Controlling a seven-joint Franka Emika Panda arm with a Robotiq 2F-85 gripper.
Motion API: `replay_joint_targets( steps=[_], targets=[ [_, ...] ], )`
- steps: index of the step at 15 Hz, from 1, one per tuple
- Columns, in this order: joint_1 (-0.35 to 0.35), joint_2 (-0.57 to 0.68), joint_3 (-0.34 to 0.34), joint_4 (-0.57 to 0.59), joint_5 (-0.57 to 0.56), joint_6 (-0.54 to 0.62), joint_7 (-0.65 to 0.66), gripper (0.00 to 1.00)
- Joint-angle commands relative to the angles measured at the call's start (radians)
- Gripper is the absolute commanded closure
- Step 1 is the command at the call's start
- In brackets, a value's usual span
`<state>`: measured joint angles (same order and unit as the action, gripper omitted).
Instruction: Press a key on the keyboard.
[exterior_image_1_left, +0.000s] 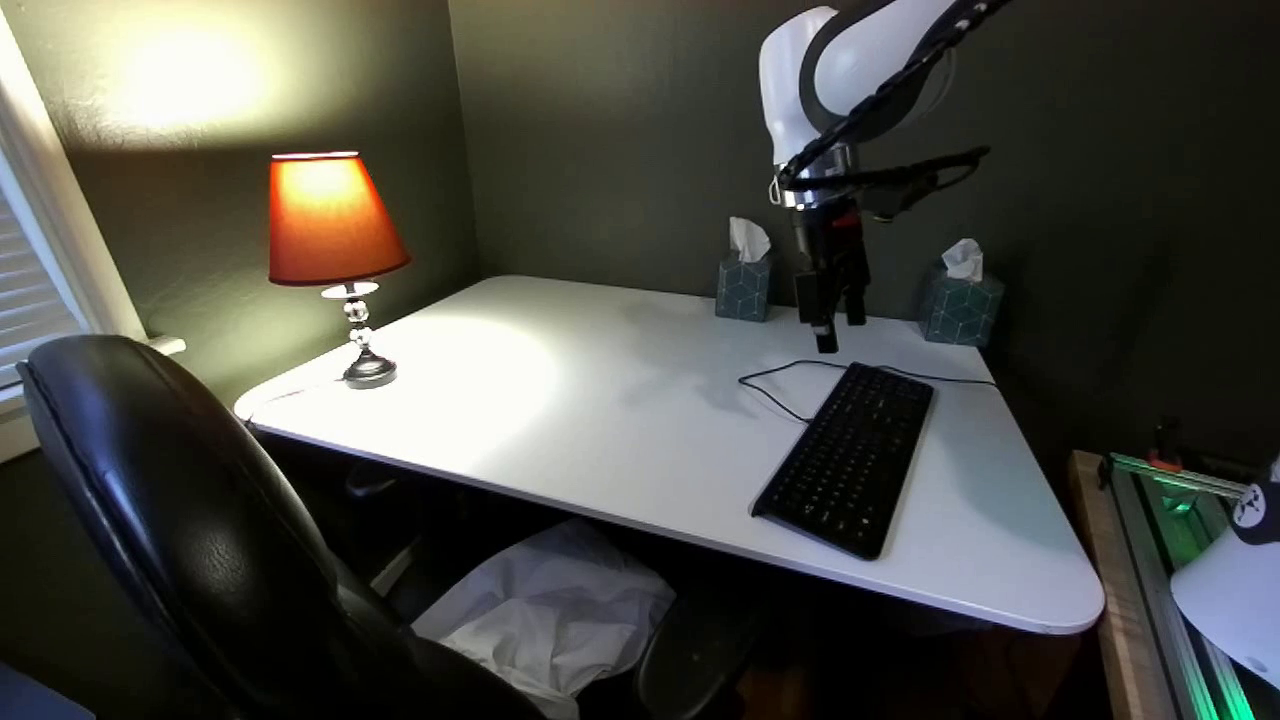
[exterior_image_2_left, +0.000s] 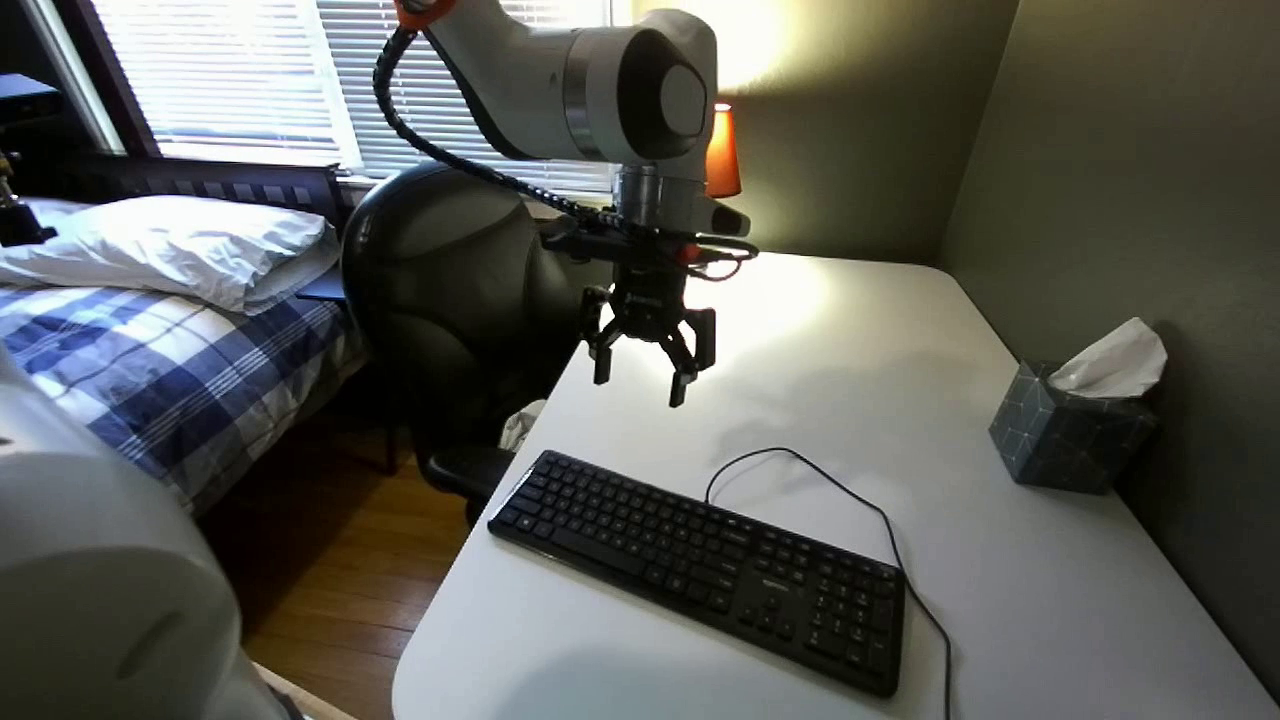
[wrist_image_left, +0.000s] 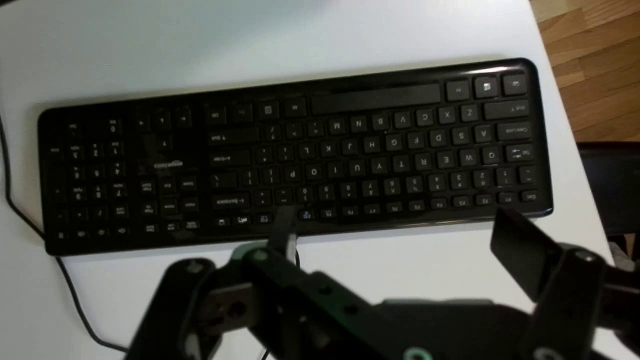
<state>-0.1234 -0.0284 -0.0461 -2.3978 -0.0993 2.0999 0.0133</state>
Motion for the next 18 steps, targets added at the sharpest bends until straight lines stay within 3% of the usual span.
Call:
replay_joint_targets(
  steps=[1, 4, 12, 18],
  targets=[
    [0.014, 0.052, -0.016, -0.019, -0.025, 0.111, -0.064, 0.0],
    [0.011, 0.095, -0.018, -0.019, -0.006, 0.151, -0.091, 0.0],
    [0.015, 0.097, -0.022, -0.01, -0.031, 0.129, -0.061, 0.0],
    [0.009, 0.164, -0.033, 0.005, -0.027, 0.12, -0.058, 0.0]
  ],
)
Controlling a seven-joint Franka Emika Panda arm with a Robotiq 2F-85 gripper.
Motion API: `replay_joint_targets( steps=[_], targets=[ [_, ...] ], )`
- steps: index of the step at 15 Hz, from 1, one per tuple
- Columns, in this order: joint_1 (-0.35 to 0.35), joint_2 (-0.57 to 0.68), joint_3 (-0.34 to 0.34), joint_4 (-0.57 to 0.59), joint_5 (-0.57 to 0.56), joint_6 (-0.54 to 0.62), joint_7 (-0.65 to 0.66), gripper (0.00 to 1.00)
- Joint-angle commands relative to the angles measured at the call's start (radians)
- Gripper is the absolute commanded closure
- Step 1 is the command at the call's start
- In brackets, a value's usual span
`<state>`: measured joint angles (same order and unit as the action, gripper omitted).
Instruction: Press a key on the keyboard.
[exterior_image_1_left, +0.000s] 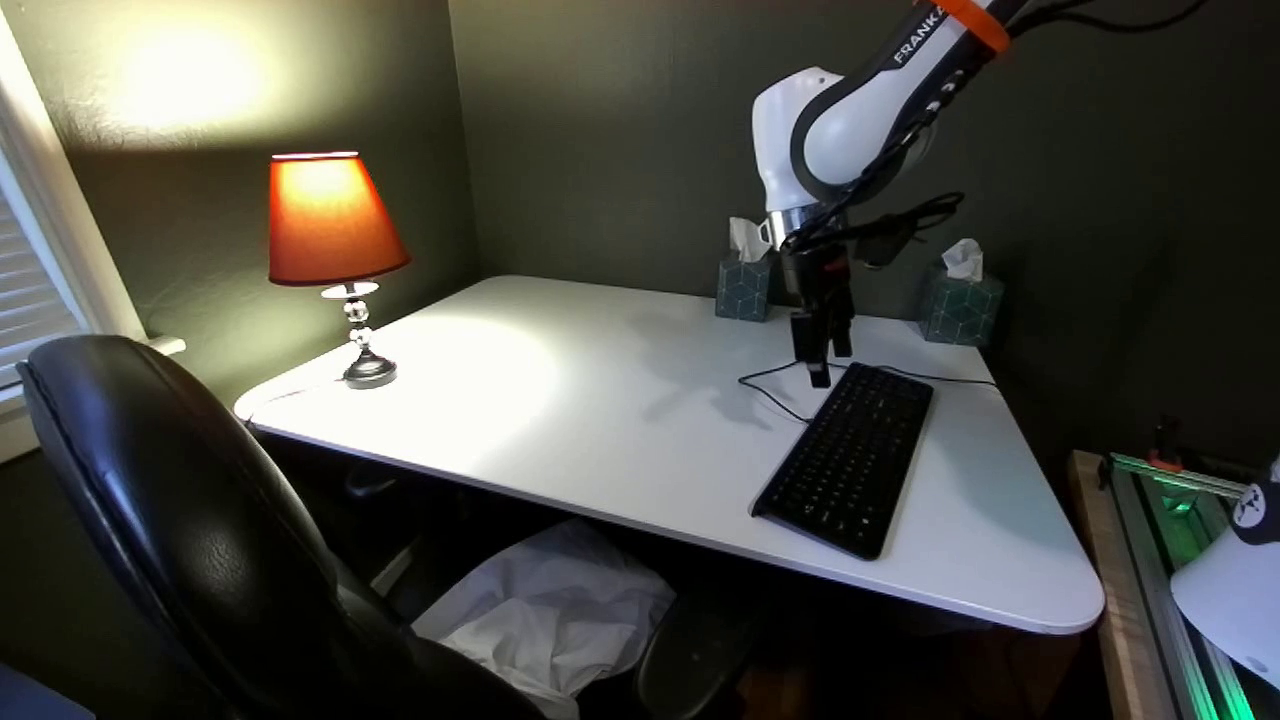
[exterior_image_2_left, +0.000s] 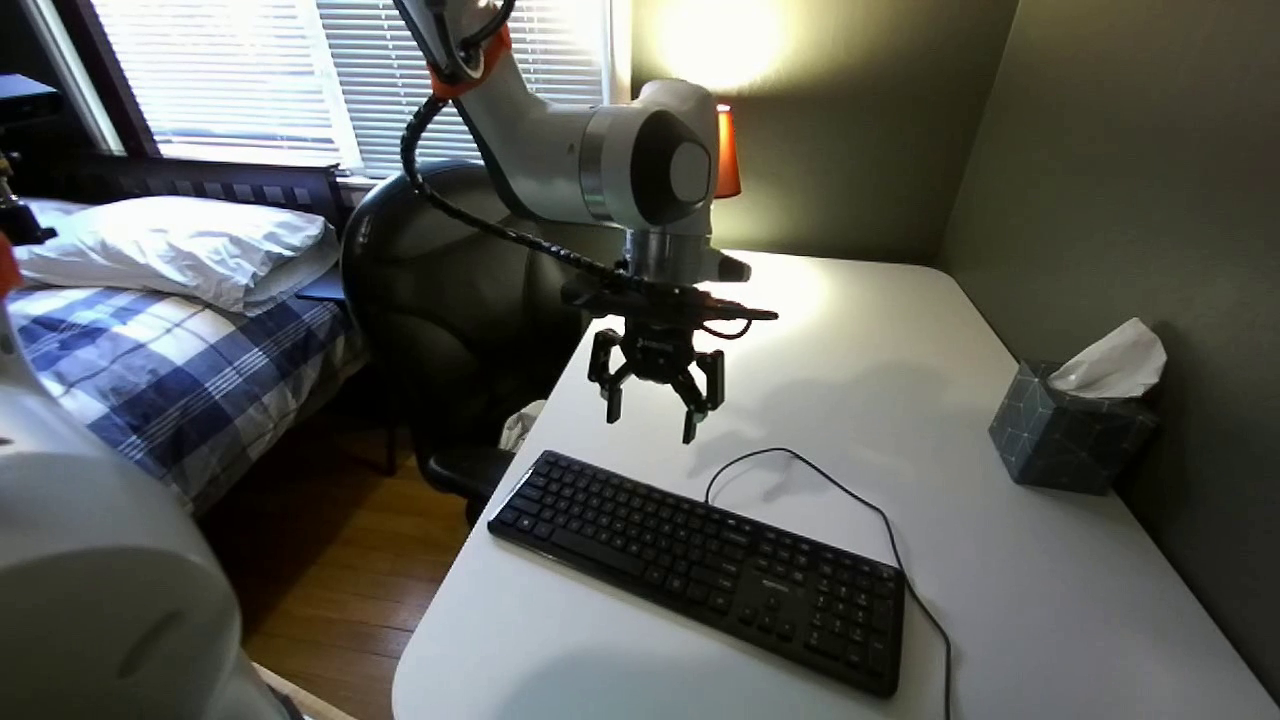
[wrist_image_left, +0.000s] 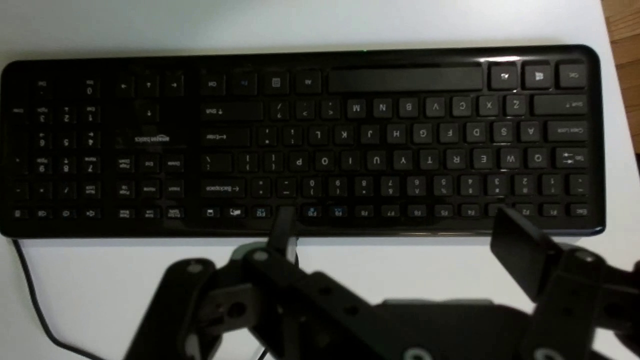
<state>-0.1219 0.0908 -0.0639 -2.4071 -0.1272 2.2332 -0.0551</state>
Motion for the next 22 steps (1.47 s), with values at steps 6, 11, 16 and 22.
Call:
replay_joint_targets(
  steps=[6, 11, 16, 22],
  targets=[
    [0.005, 0.104, -0.022, 0.019, 0.018, 0.013, -0.001, 0.25],
    [0.0, 0.162, -0.018, 0.059, 0.051, 0.018, -0.027, 0.65],
    [-0.001, 0.219, -0.019, 0.106, 0.045, 0.019, -0.03, 0.99],
    [-0.002, 0.262, -0.03, 0.137, 0.014, 0.024, -0.029, 1.0]
  ],
)
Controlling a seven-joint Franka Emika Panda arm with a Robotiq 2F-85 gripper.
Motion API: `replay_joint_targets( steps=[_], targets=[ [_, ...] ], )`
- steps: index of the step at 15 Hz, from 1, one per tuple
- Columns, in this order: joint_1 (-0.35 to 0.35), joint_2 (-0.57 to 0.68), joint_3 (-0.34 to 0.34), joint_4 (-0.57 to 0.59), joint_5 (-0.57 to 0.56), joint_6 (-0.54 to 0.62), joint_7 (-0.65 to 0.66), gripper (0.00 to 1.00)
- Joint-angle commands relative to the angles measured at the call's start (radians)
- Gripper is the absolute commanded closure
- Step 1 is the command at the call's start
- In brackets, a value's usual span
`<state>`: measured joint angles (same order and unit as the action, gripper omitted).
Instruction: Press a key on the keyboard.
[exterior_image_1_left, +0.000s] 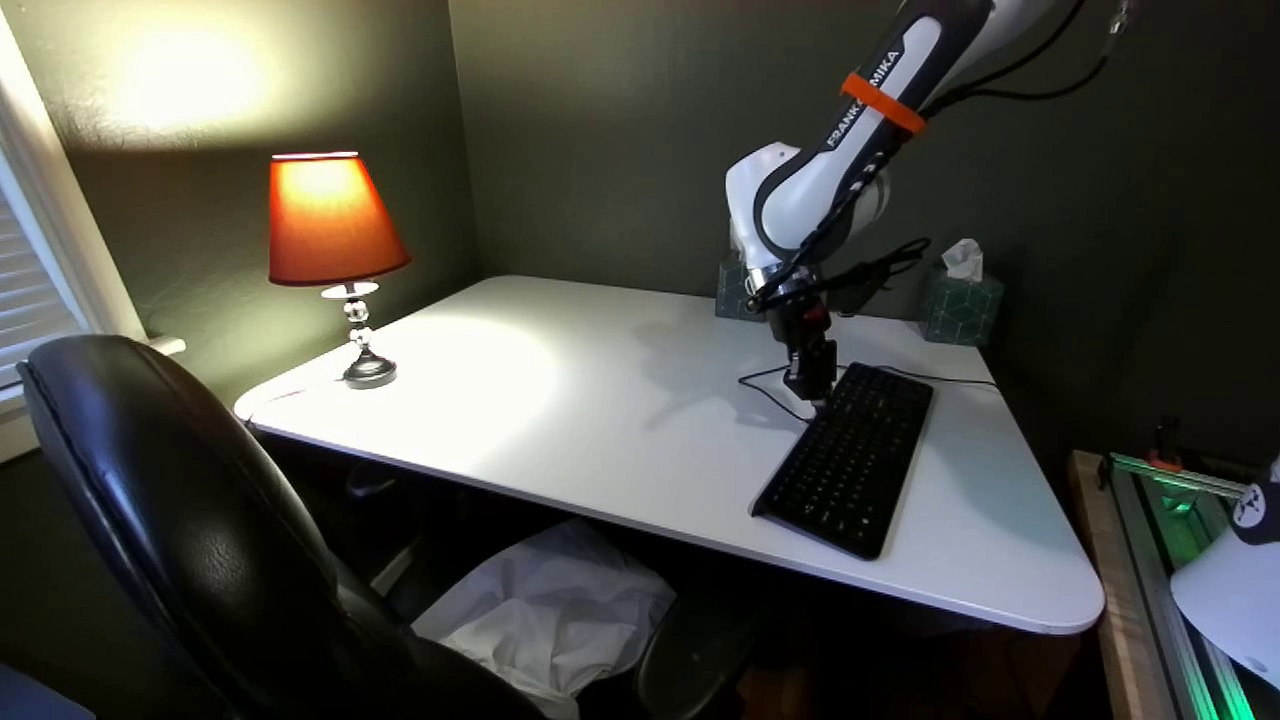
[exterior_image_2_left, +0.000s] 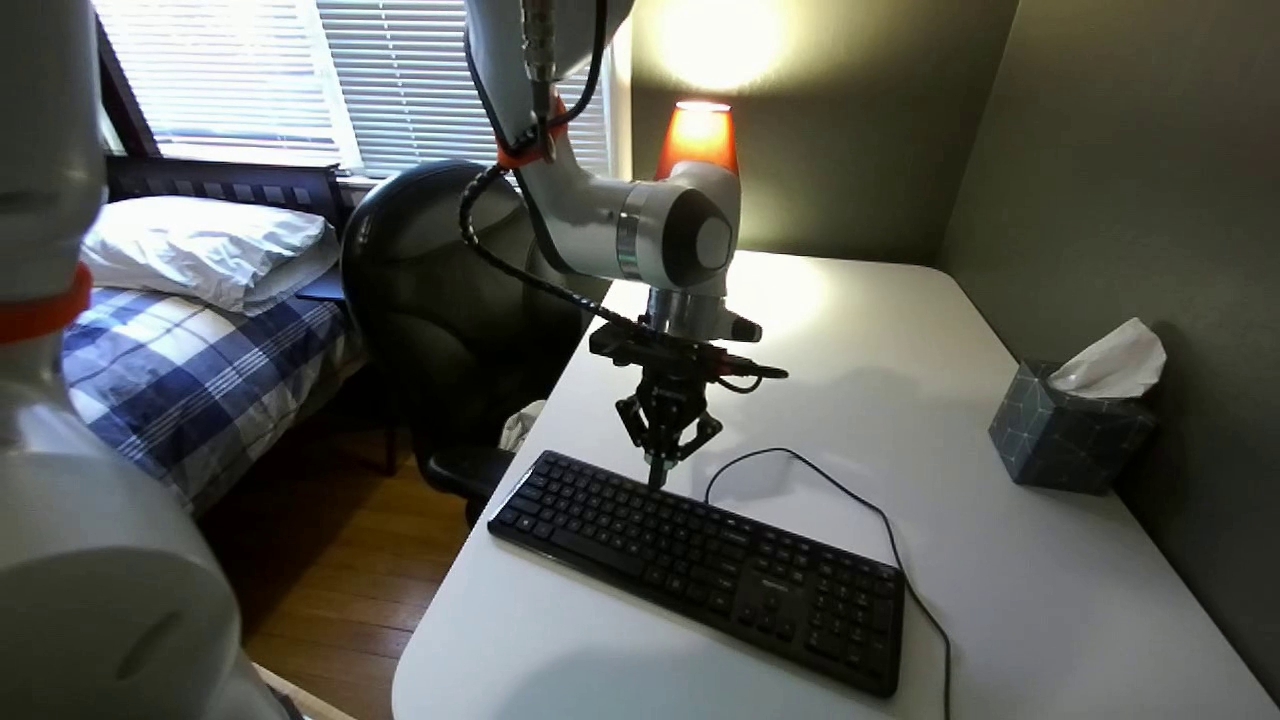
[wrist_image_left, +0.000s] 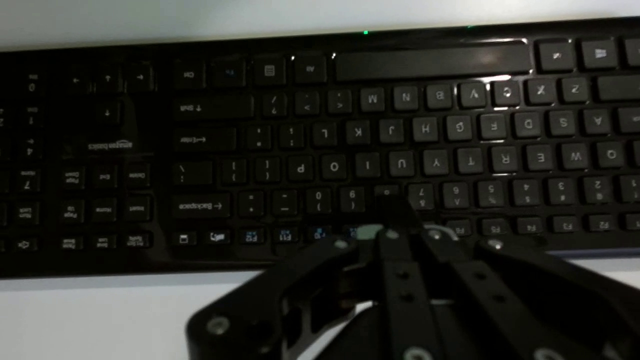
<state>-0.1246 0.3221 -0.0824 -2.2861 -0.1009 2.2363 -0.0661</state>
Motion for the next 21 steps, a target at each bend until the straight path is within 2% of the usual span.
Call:
replay_joint_targets(
  steps=[1, 21],
  targets=[
    [-0.002, 0.035, -0.014, 0.019, -0.012, 0.02, -0.023, 1.0],
    [-0.028, 0.104, -0.038, 0.073, -0.01, -0.027, -0.07, 1.0]
  ],
)
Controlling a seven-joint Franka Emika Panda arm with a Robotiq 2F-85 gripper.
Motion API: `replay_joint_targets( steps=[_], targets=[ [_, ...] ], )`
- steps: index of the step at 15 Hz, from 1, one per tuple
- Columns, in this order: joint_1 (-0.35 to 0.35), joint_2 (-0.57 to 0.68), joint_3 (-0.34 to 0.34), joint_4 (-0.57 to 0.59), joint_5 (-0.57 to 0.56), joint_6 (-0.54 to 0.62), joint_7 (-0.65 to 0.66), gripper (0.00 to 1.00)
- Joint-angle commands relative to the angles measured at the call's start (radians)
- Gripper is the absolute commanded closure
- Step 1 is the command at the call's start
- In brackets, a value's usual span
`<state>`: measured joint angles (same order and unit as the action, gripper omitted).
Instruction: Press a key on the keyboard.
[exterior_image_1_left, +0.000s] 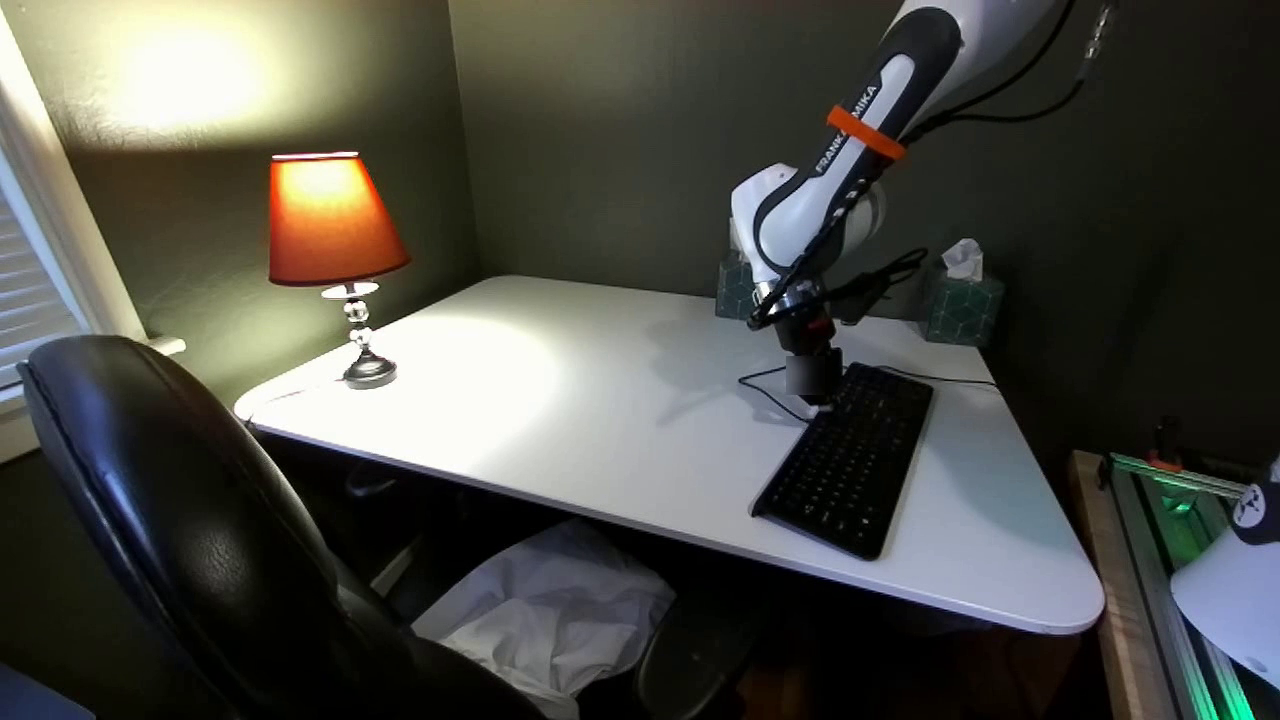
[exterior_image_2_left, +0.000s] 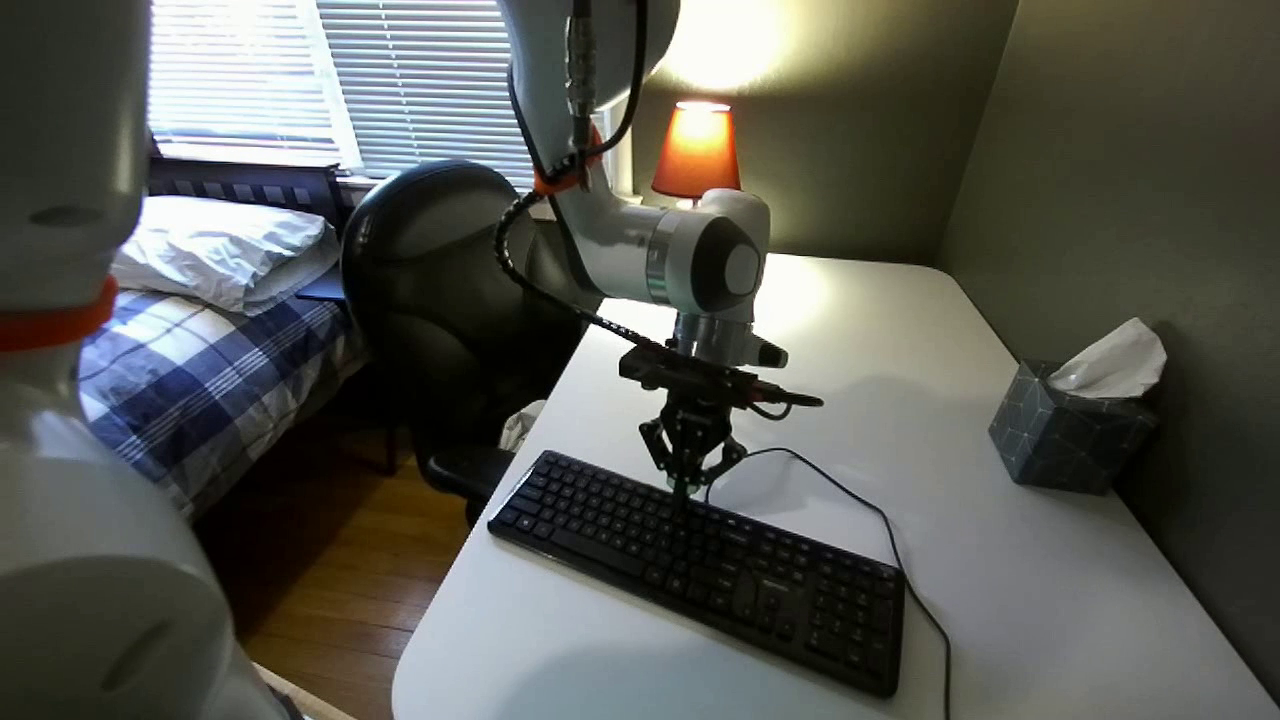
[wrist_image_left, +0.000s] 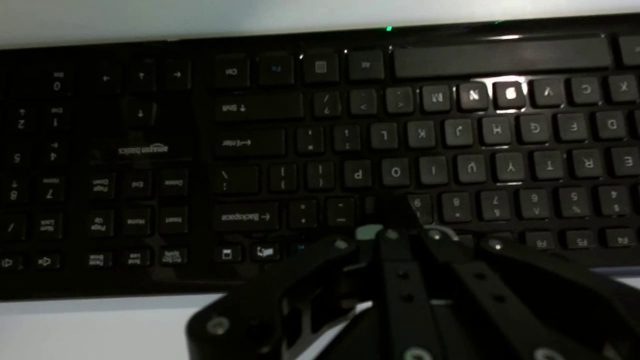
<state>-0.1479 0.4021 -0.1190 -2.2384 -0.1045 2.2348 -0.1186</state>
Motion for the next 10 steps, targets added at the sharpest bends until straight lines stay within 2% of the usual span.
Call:
replay_joint_targets(
  steps=[1, 10],
  targets=[
    [-0.004, 0.026, -0.001, 0.028, -0.007, -0.027, -0.017, 1.0],
    [-0.006, 0.045, 0.001, 0.045, -0.004, -0.06, -0.022, 1.0]
  ],
)
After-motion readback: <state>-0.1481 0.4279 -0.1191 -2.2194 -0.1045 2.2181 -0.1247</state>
